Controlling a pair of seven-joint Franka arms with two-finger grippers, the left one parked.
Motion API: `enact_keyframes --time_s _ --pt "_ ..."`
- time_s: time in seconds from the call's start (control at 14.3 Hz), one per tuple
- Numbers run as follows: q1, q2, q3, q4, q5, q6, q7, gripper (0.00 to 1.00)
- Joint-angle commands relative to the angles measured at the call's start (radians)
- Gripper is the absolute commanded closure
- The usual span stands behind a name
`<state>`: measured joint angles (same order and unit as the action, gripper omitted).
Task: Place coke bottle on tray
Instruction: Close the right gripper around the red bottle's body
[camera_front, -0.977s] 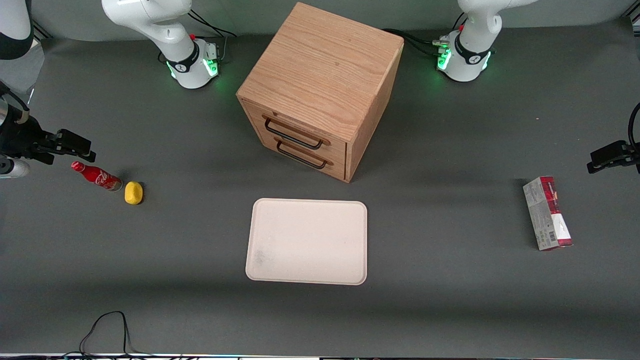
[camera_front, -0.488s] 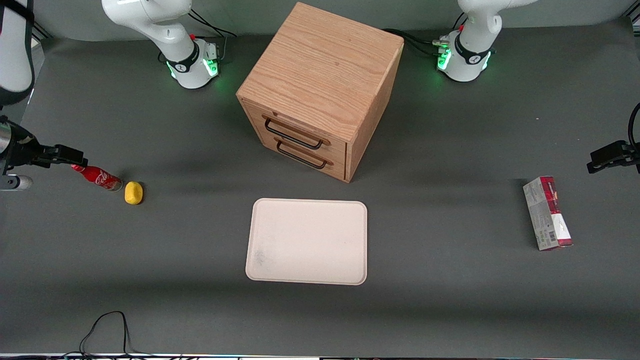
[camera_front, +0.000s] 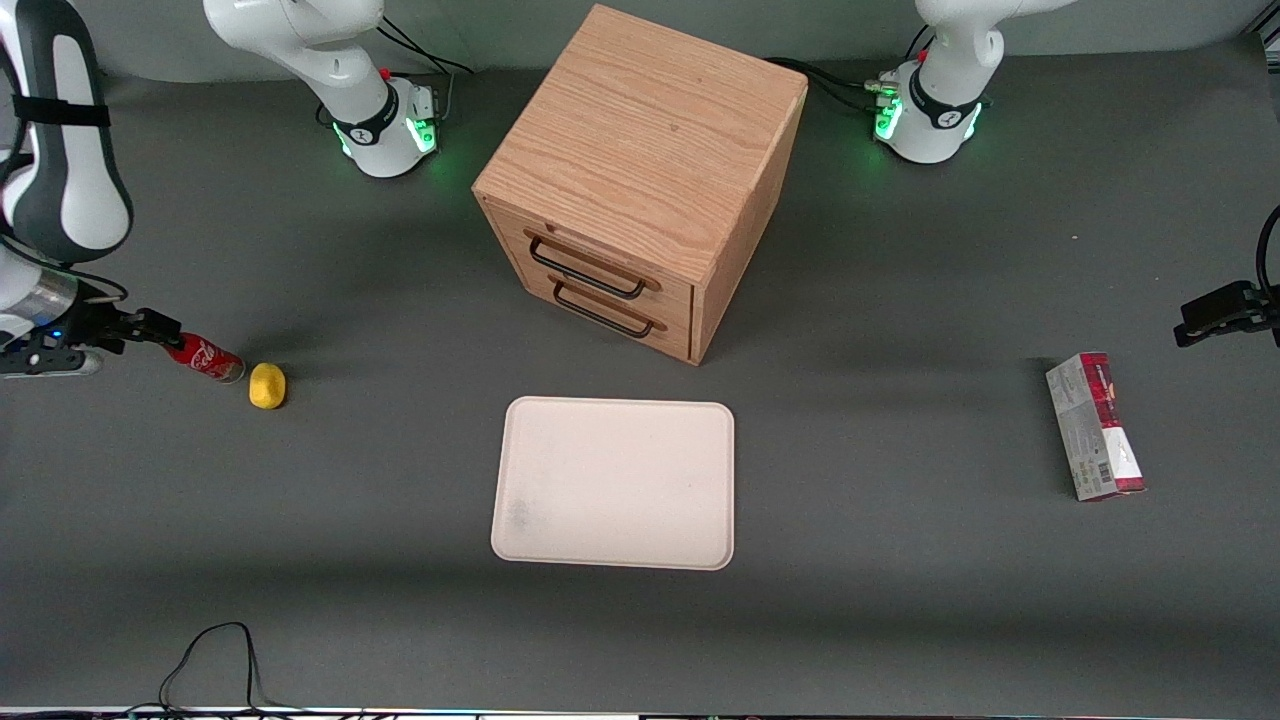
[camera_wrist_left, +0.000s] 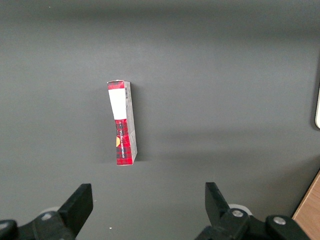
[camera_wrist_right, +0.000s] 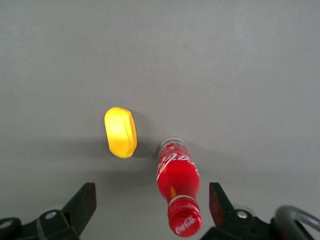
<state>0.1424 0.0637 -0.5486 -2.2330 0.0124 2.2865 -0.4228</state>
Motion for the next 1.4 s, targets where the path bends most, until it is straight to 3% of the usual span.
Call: enact_keyframes --time_s 0.0,0.14,0.77,1.05,1.33 --pt "-0.018 0.014 -0.004 -0.014 0.07 0.024 -0.092 0.0" --pt "-0.029 0.027 -0.017 -0.026 0.129 0.025 -0.154 0.0" --pt "-0.03 0.053 -0.027 -0.073 0.123 0.099 -0.166 0.01" --pt "-0.03 0.056 -0.028 -0.073 0.118 0.1 -0.166 0.19" --pt "-0.03 0.056 -0.03 -0.07 0.064 0.1 -0.165 0.27"
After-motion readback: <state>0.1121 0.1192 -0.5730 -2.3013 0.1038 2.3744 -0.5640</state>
